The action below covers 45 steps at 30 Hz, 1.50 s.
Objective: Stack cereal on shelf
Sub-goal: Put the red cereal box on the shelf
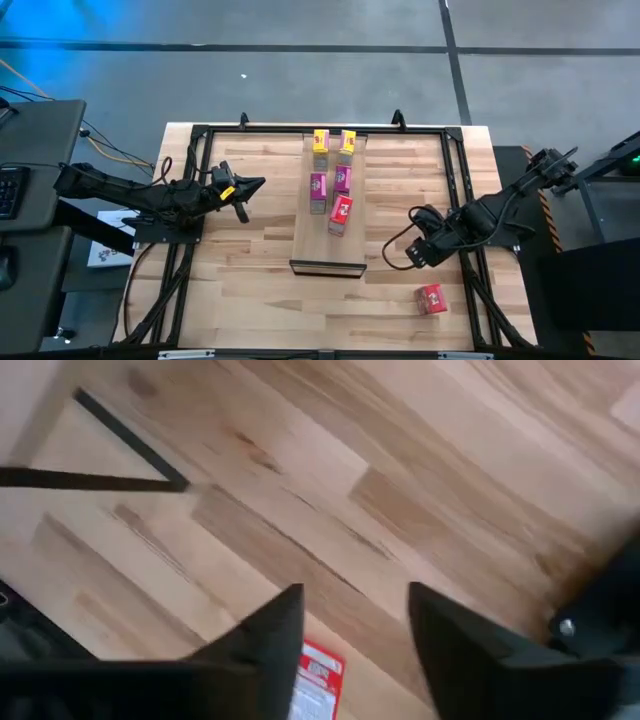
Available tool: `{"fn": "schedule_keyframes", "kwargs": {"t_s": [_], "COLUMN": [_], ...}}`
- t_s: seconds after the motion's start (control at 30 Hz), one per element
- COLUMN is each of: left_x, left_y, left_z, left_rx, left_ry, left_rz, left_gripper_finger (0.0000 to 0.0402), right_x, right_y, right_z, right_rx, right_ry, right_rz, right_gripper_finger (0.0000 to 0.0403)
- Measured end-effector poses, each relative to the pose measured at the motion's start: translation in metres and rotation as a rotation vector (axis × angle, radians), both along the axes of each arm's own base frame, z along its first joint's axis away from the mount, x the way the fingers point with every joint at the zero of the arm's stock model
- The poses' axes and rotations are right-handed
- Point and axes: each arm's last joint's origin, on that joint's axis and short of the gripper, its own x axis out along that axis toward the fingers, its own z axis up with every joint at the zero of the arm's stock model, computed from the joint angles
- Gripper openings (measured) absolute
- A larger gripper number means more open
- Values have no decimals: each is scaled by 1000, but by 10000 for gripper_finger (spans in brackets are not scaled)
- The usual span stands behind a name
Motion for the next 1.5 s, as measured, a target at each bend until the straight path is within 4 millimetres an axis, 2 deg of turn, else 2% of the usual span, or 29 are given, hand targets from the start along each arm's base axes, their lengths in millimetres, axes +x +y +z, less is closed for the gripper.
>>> {"fn": "schedule_keyframes", "kwargs": {"t_s": [0.2,0.37,0.67,0.9,1.07,1.33,1.5], "left_x": [0,0,0,0,0,0,0], "left_y": [0,-1,-1,-1,-1,-1,-1], "left_z": [0,-2,-2,-2,-3,-4,-4], "left_rx": [0,-3,-4,-4,-11,-41,-49], "left_ry": [2,17,16,20,23,23,20], "left_rz": [-11,-29,-30,-30,-30,-29,-33], "left_gripper_finger": [0,0,0,0,0,0,0], "right_x": [-2,-5,-22,-16,-13,-2,-3], "right_y": [11,39,75,87,93,108,119], "right_z": [0,-3,-24,-33,-42,-58,-72], "right_rx": [157,307,241,215,215,217,187], "right_ry": [36,60,189,103,184,186,244], "right_rz": [-83,-157,-324,-327,-318,-258,-235], "right_gripper_finger": [289,336,341,341,341,341,341]}}
